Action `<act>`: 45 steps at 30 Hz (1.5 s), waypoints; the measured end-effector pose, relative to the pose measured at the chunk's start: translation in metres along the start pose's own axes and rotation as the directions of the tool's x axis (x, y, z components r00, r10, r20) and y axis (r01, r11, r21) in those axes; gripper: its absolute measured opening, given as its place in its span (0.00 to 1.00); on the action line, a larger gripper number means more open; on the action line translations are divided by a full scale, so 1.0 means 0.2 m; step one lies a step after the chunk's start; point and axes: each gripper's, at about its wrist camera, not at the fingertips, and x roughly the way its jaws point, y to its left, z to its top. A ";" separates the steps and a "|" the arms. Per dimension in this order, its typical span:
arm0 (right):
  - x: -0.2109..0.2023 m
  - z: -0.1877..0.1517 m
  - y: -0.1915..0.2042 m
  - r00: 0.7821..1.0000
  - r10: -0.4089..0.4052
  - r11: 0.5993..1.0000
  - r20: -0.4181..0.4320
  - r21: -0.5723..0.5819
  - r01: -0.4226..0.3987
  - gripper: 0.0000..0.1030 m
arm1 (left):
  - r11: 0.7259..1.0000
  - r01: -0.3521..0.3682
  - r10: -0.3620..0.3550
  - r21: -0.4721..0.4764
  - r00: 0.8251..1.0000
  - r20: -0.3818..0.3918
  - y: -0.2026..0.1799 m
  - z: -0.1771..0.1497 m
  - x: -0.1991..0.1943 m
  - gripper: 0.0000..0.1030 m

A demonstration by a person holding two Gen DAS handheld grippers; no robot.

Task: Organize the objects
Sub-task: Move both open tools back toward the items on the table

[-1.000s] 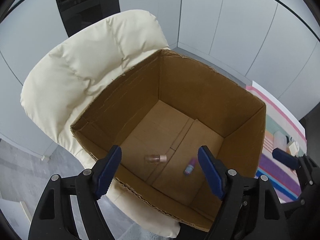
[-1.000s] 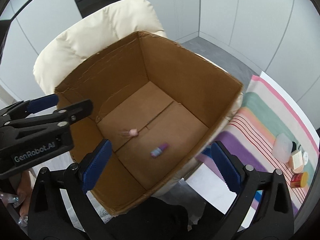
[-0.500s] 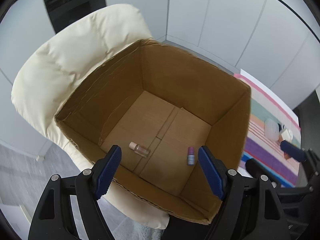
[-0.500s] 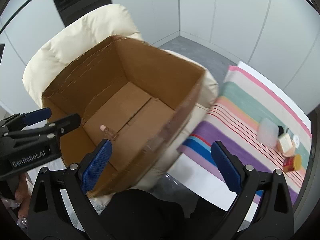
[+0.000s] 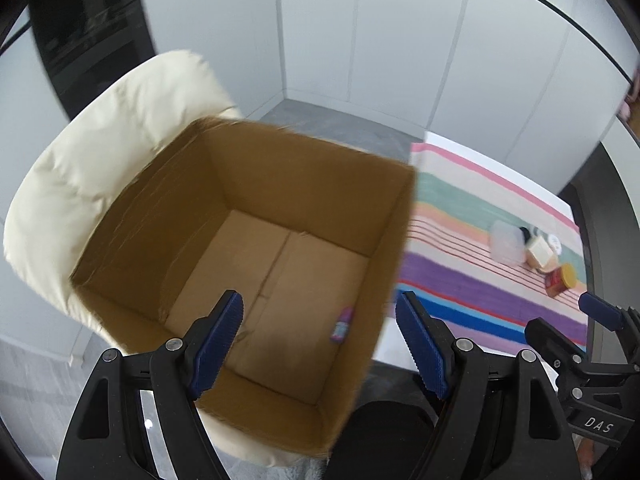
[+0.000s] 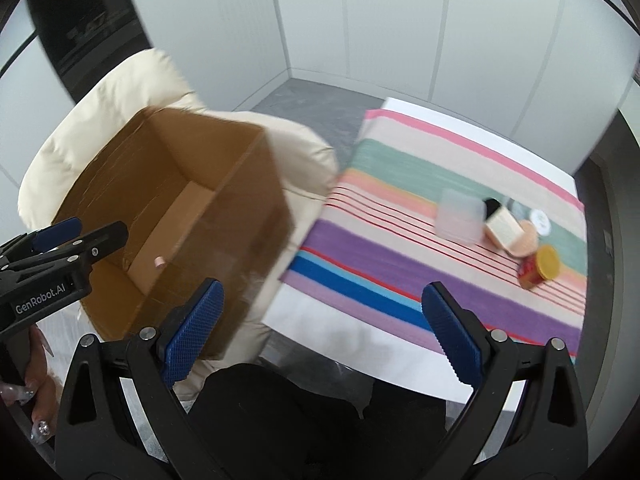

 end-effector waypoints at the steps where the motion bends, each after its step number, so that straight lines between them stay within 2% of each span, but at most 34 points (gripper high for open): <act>1: -0.01 -0.01 -0.04 1.000 -0.008 1.000 0.002 0.012 0.008 0.98 | 1.000 0.005 -0.005 0.014 1.000 0.002 -0.03 0.00 0.00 0.78; 11: -0.13 -0.12 -0.40 0.996 -0.084 0.988 0.011 0.134 0.082 0.98 | 0.987 0.053 -0.056 0.152 0.998 0.020 -0.43 0.04 0.00 0.78; 22: -0.20 -0.28 -0.80 0.989 -0.146 0.954 -0.010 0.262 0.143 0.98 | 0.957 0.104 -0.108 0.273 0.994 0.000 -0.81 0.03 0.02 0.78; 27: -0.19 -0.35 -0.95 0.985 -0.171 0.936 -0.023 0.308 0.170 0.98 | 0.943 0.142 -0.147 0.300 0.989 -0.006 -0.95 0.01 0.03 0.78; 34: -0.13 -0.43 -1.12 0.983 -0.176 0.919 -0.051 0.350 0.182 0.98 | 0.913 0.130 -0.150 0.386 0.988 0.023 -1.16 -0.02 0.05 0.78; 37: -0.10 -0.45 -1.19 0.983 -0.178 0.914 -0.049 0.361 0.184 0.98 | 0.897 0.115 -0.148 0.426 0.988 0.044 -1.25 -0.03 0.11 0.87; 41: -0.04 -0.46 -1.27 0.976 -0.209 0.912 -0.056 0.349 0.215 0.98 | 0.885 0.132 -0.146 0.447 0.989 -0.002 -1.33 -0.04 0.25 0.87; 45: 0.05 -0.47 -1.38 0.980 -0.189 0.906 -0.059 0.375 0.197 0.98 | 0.874 0.126 -0.126 0.470 0.992 -0.032 -1.41 -0.04 0.41 0.87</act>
